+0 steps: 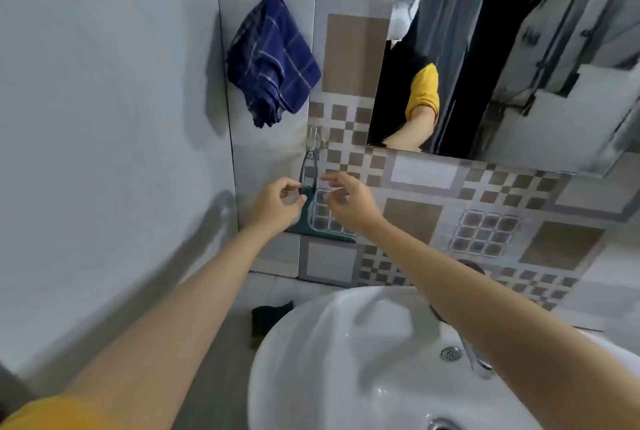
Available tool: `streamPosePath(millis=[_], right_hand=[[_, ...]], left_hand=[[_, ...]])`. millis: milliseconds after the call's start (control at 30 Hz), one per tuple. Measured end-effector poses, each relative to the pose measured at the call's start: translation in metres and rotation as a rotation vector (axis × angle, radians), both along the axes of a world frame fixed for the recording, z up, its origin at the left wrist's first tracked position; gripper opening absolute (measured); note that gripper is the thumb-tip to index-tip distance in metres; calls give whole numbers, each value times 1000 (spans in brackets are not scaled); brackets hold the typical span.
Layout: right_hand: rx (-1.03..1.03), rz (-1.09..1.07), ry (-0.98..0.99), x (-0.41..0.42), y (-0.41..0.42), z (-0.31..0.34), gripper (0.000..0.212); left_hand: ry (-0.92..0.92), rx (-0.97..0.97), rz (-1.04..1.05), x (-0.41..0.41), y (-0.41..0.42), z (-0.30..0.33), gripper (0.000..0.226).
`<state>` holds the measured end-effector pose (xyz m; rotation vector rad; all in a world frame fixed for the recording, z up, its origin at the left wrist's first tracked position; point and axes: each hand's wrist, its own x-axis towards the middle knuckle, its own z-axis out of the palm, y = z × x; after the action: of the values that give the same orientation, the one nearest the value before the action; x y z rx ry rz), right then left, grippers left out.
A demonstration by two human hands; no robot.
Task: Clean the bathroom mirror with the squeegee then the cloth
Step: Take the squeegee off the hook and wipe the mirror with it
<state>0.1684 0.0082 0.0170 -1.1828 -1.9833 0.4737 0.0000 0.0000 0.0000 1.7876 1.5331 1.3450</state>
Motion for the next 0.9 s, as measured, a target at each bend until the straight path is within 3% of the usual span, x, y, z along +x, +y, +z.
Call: streamPosePath(millis=[333, 467, 767, 900], right_hand=[[-78, -28, 37, -15, 36, -13, 37], [-21, -73, 80, -22, 36, -11, 30], [107, -28, 225, -25, 4, 26, 25], [280, -6, 105, -8, -21, 59, 22]], left_hand=[[-112, -73, -97, -8, 33, -36, 29], [-187, -99, -89, -6, 30, -35, 22], [-420, 58, -33, -8, -5, 1, 16], [-440, 114, -95, -2, -28, 33, 14]])
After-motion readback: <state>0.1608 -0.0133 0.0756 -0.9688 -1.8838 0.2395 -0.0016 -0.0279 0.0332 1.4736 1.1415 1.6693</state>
